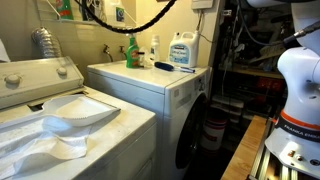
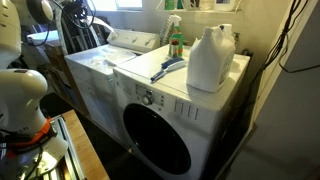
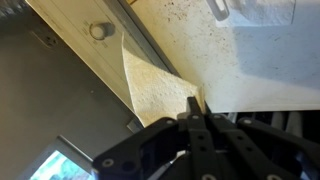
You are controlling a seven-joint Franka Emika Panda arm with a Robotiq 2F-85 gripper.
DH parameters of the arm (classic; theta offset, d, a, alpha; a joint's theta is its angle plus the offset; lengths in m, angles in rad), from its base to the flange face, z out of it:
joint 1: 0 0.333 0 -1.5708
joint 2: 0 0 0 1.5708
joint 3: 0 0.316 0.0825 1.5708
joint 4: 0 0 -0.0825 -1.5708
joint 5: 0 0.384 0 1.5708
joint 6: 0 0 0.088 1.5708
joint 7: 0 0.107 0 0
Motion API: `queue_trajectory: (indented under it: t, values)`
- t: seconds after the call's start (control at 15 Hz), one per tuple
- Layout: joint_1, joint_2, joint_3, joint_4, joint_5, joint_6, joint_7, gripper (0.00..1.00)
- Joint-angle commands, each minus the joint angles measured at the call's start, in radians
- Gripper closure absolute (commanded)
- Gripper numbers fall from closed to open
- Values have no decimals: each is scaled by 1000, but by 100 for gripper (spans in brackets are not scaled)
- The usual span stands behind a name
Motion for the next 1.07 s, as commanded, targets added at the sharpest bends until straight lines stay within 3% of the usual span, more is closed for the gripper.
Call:
queue_trajectory:
  t: [0.0, 0.33, 0.73, 0.87, 0.93, 1.0]
  values:
    - [87, -137, -68, -151, -106, -136, 215, 100]
    - [169, -270, -94, -284, -225, -370, 447, 100]
    - [214, -441, -87, -481, -290, -691, 675, 100]
    - [213, -515, -79, -573, -314, -737, 722, 100]
    - [149, -547, -1, -605, -347, -749, 723, 100]
    - [121, -430, 16, -449, -315, -745, 676, 99]
